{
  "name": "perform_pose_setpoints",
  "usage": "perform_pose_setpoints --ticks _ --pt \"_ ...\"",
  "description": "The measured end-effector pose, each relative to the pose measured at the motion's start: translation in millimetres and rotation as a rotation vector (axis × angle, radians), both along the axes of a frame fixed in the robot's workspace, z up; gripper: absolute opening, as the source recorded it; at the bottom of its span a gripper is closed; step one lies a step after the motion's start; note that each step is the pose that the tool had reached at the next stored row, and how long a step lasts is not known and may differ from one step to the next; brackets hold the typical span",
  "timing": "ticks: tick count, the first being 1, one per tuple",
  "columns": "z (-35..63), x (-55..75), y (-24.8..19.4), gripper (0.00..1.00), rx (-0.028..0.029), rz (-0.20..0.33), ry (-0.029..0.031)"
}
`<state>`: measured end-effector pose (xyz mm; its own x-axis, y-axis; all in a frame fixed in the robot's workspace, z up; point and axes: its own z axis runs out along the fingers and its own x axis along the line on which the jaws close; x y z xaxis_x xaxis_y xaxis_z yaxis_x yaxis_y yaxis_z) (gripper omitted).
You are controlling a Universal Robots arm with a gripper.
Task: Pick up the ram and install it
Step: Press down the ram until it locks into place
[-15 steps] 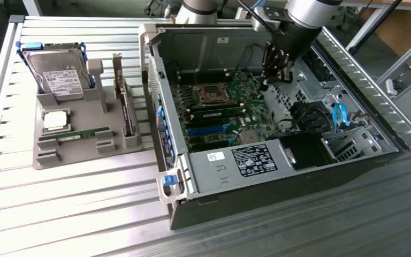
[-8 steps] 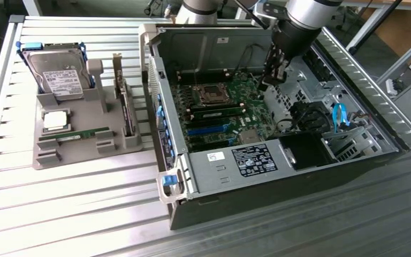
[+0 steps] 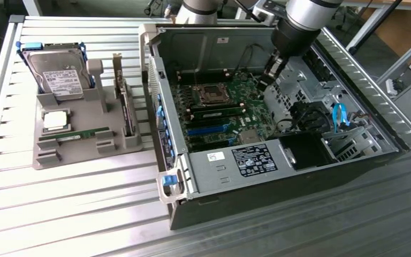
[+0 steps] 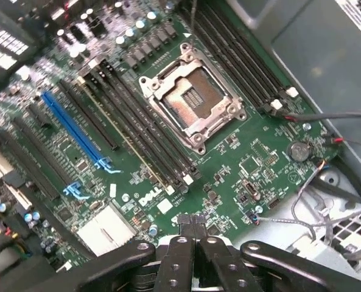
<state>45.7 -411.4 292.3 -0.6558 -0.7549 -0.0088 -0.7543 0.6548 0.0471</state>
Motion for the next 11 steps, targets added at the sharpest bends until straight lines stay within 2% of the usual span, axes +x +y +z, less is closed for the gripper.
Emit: perform_pose_setpoints --ticks 3,4,6,11 --pt "-0.8 0.0 0.0 0.09 0.0000 -0.108 0.0000" --pt "-1.1 0.0 0.0 0.09 0.0000 -0.167 -0.0001" --pt "-1.3 0.0 0.0 0.09 0.0001 -0.208 0.0000" --pt "-1.9 0.0 0.0 0.09 0.0001 -0.350 0.0000"
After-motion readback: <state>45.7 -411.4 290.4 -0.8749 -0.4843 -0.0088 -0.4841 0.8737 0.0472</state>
